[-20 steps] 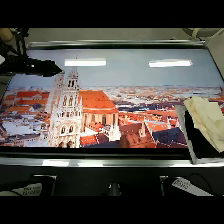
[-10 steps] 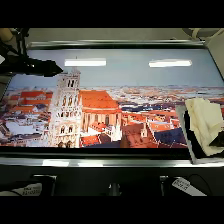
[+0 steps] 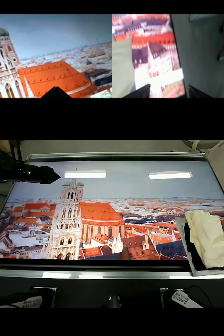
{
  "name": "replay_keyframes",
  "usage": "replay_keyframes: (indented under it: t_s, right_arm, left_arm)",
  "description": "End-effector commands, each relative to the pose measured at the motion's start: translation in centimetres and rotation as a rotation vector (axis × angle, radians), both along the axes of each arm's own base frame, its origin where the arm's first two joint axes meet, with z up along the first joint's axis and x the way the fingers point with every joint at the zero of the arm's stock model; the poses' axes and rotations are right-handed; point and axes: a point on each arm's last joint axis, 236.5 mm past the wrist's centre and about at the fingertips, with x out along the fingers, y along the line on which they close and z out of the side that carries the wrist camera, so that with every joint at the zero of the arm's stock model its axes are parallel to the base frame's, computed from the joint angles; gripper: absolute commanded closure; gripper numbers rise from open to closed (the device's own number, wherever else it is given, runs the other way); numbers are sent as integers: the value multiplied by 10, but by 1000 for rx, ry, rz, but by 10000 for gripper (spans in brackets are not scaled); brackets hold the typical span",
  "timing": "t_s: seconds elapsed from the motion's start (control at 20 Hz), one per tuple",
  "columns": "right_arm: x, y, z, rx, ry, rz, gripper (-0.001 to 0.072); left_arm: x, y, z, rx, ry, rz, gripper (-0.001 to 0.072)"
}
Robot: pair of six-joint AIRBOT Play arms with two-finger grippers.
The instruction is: Fold the shirts.
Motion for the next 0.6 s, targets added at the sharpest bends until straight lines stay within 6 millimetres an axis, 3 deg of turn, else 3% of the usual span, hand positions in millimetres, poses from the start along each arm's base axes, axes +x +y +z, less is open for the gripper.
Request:
replay_keyframes:
  t_s: [0.0, 0.05, 0.1, 0.15, 0.2, 0.25, 0.35, 0.55]
  right_arm:
    - [78, 103, 20, 44, -79, 244, 227]
    - [79, 136, -21, 153, 45, 281, 223]
    - [75, 167, -61, 249, 184, 325, 206]
    - [66, 195, -92, 340, 305, 371, 189]
    - [56, 219, -117, 430, 403, 414, 145]
    - [50, 234, -131, 484, 456, 438, 145]
    - [41, 243, -144, 504, 504, 436, 146]
    - [37, 243, -144, 509, 508, 424, 149]
  left_arm:
    - [11, 52, -6, 310, -24, 246, 685]
    - [6, 50, -18, 348, 17, 254, 678]
    - [-2, 43, -34, 357, 87, 234, 535]
    - [-16, 35, -56, 367, 191, 207, 221]
    - [-31, 33, -75, 381, 296, 205, 65]
    - [-44, 32, -92, 397, 378, 191, 67]
    - [-60, 31, -111, 410, 441, 185, 68]
    - [-69, 35, -132, 424, 494, 197, 69]
